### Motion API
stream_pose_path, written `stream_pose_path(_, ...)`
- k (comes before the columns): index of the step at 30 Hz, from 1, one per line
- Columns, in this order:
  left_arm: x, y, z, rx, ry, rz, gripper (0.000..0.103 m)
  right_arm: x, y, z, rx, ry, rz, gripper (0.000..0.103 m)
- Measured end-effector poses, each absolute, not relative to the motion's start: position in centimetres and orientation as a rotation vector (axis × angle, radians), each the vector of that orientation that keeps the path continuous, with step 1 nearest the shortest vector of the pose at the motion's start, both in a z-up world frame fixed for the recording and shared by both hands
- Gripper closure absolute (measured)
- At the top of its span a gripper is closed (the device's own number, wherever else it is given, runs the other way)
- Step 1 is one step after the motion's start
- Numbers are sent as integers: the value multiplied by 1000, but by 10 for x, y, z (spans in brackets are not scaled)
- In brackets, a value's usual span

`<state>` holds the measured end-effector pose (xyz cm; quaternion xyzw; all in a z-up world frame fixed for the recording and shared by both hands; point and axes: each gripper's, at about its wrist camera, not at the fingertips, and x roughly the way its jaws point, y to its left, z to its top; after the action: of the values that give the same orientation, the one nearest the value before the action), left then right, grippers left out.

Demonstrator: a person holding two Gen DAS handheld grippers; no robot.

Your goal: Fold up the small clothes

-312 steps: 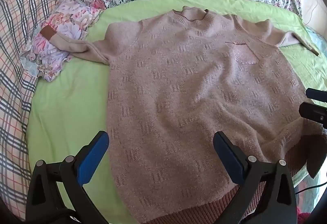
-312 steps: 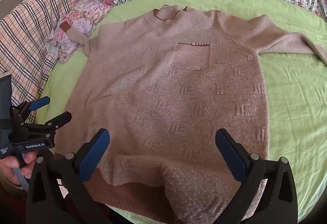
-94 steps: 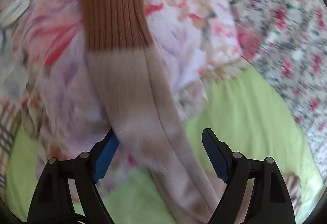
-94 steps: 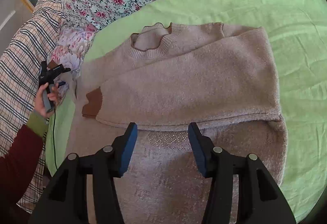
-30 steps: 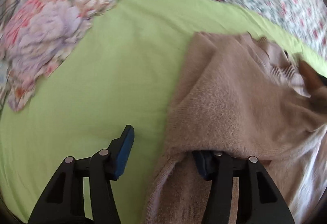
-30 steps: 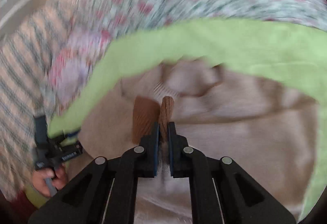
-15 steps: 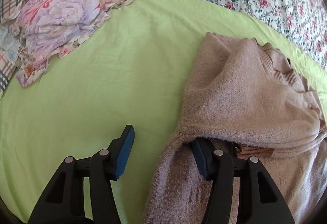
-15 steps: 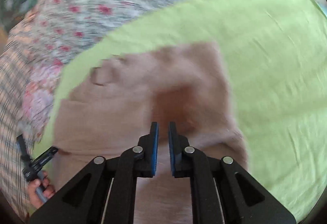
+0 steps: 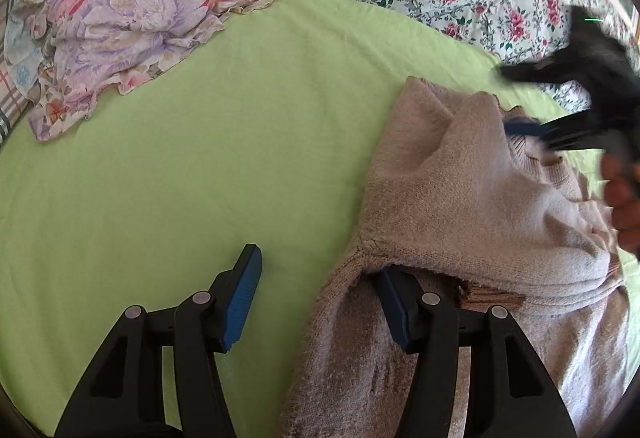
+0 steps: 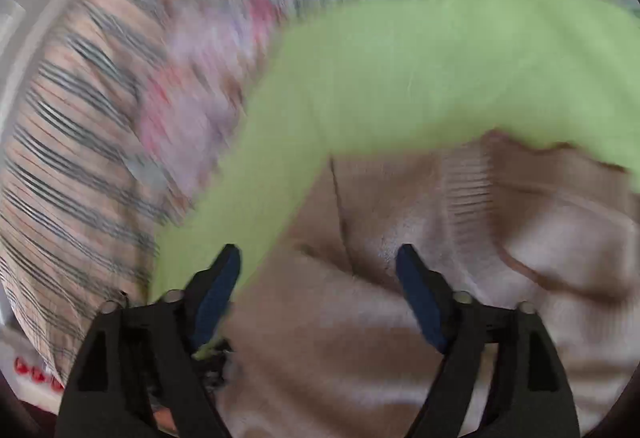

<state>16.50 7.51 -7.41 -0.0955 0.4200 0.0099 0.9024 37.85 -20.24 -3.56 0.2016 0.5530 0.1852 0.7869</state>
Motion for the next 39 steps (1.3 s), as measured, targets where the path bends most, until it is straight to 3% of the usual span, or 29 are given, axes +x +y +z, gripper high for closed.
stream_pose_path(3,165,77,-75,-220,860,9,44,395,-172,-52,407,1264,506,19)
stream_pose_path(8,165,77,-76,-232,853,8,44,419,-146,-41,624,1057,735,19)
stream_pose_path(13,160,78,-71,-246,868,-42,45,432,-150,-45,758,899,589,19)
stream_pose_path(20,147,79,-48,-237,859,-188,38,348,-219,-6,575,793,339,19)
stream_pose_path(26,190,66,-40,-203,882,-201,36,204,-307,8,503,698,6,21)
stream_pose_path(30,220,68,-49,-206,912,-172,36,124,-359,2,523,665,-265,38)
stream_pose_path(37,233,64,-66,-152,942,-113,36,103,-362,-37,461,797,-341,50)
stream_pose_path(38,232,61,-66,-137,944,-105,36,108,-355,-36,424,816,-334,62)
stream_pose_path(39,231,60,-66,-127,945,-98,36,110,-352,-31,427,817,-313,96)
